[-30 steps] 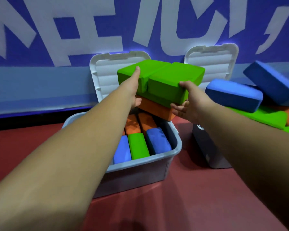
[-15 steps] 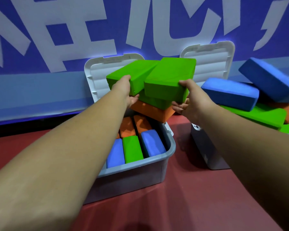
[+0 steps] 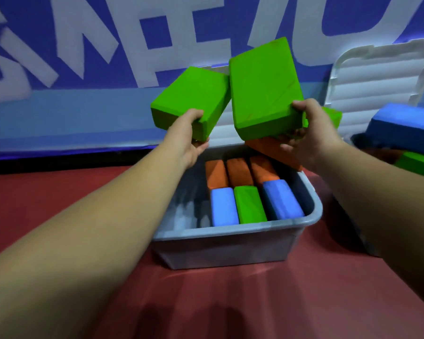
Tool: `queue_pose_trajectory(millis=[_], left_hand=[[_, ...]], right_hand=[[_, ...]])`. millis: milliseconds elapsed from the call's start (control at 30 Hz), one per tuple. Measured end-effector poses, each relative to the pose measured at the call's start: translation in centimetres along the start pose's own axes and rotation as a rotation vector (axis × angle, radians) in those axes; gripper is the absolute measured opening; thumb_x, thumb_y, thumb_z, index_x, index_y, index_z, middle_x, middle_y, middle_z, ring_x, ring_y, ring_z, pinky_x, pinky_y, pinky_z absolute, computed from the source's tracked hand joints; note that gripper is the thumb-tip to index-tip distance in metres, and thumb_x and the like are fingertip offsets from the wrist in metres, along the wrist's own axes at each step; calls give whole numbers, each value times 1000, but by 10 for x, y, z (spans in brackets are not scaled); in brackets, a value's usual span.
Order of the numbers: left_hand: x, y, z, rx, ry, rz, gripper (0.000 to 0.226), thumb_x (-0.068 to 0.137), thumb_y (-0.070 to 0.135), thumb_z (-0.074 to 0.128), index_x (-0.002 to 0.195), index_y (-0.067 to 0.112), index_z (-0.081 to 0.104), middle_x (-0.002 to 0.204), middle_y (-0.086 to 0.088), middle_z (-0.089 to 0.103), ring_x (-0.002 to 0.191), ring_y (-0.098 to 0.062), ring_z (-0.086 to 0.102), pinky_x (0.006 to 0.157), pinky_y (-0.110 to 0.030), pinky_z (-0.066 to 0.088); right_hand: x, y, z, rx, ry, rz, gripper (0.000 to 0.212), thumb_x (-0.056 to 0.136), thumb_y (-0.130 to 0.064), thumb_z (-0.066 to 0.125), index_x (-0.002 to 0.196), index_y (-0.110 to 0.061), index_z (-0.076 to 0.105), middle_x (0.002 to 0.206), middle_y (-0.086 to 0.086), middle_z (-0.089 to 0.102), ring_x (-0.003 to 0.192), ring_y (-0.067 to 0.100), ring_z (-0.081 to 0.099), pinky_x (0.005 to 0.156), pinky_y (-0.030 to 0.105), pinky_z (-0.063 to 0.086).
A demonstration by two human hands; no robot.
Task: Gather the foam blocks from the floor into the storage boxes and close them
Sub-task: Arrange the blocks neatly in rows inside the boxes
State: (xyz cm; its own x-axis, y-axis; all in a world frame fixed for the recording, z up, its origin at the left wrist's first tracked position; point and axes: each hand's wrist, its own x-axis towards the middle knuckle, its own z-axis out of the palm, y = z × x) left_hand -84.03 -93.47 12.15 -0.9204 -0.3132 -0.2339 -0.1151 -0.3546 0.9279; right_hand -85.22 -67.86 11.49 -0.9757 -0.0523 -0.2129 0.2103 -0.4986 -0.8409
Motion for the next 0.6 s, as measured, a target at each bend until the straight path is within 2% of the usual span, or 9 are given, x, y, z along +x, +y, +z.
queue_pose_trajectory(millis=[67, 133, 200, 267, 333, 400, 467, 533, 600], left_hand=[[0, -7, -31, 30, 24, -29, 33, 91, 31, 71, 122, 26, 61, 113, -3, 70, 96, -24, 64, 79, -36, 51], [-2, -7, -61, 59, 79, -27, 40, 88, 32, 74, 125, 25, 61, 116, -2, 72, 95, -23, 66, 79, -36, 51], [2, -1, -88, 107, 155, 3, 60, 71, 35, 82, 127, 24, 62, 118, -4, 74, 95, -22, 70, 75, -36, 54], [19, 0, -117, 186, 277, 47, 92, 40, 35, 85, 127, 19, 62, 116, -10, 76, 88, -25, 73, 64, -37, 58], [30, 2, -140, 301, 375, 125, 103, 27, 36, 82, 124, 10, 61, 112, -18, 74, 82, -26, 73, 59, -36, 57], [21, 9, -148, 430, 416, 181, 103, 29, 45, 82, 122, 8, 56, 109, -16, 72, 84, -24, 72, 65, -38, 61], [7, 16, -148, 518, 422, 208, 101, 36, 54, 83, 121, 10, 49, 108, -11, 69, 89, -24, 72, 81, -43, 63], [-3, 18, -148, 590, 395, 222, 95, 51, 56, 84, 123, 9, 44, 108, -7, 65, 91, -22, 68, 83, -40, 59], [-4, 14, -151, 697, 364, 228, 86, 66, 55, 84, 124, 9, 40, 100, -1, 60, 86, -16, 63, 78, -34, 51]], right_hand=[[1, 17, 20, 8, -11, 15, 49, 72, -32, 78, 116, -17, 63, 118, 12, 72, 102, 34, 75, 90, 59, 58], [1, 35, 40, -66, -9, -22, 50, 67, -34, 77, 114, -25, 62, 122, 9, 72, 110, 34, 72, 94, 62, 54], [2, 50, 54, -126, -23, -18, 48, 67, -38, 74, 113, -29, 63, 127, 9, 72, 110, 33, 72, 96, 60, 51], [4, 61, 63, -146, -23, 4, 47, 66, -40, 73, 110, -27, 64, 113, 10, 74, 94, 31, 74, 92, 52, 52], [4, 70, 70, -154, 2, 18, 42, 65, -42, 75, 100, -23, 60, 85, 11, 58, 59, 21, 56, 72, 36, 50], [2, 77, 76, -201, 52, 11, 36, 72, -44, 74, 94, -20, 59, 68, 6, 46, 42, 16, 39, 62, 32, 46], [0, 83, 80, -261, 101, -15, 35, 79, -46, 73, 99, -20, 63, 66, 2, 50, 38, 14, 45, 60, 30, 52], [1, 88, 82, -300, 122, -49, 39, 81, -50, 73, 105, -21, 65, 77, -1, 62, 48, 12, 59, 58, 29, 55], [2, 94, 83, -317, 150, -71, 43, 78, -56, 75, 104, -23, 68, 96, -2, 73, 77, 16, 73, 72, 37, 62]])
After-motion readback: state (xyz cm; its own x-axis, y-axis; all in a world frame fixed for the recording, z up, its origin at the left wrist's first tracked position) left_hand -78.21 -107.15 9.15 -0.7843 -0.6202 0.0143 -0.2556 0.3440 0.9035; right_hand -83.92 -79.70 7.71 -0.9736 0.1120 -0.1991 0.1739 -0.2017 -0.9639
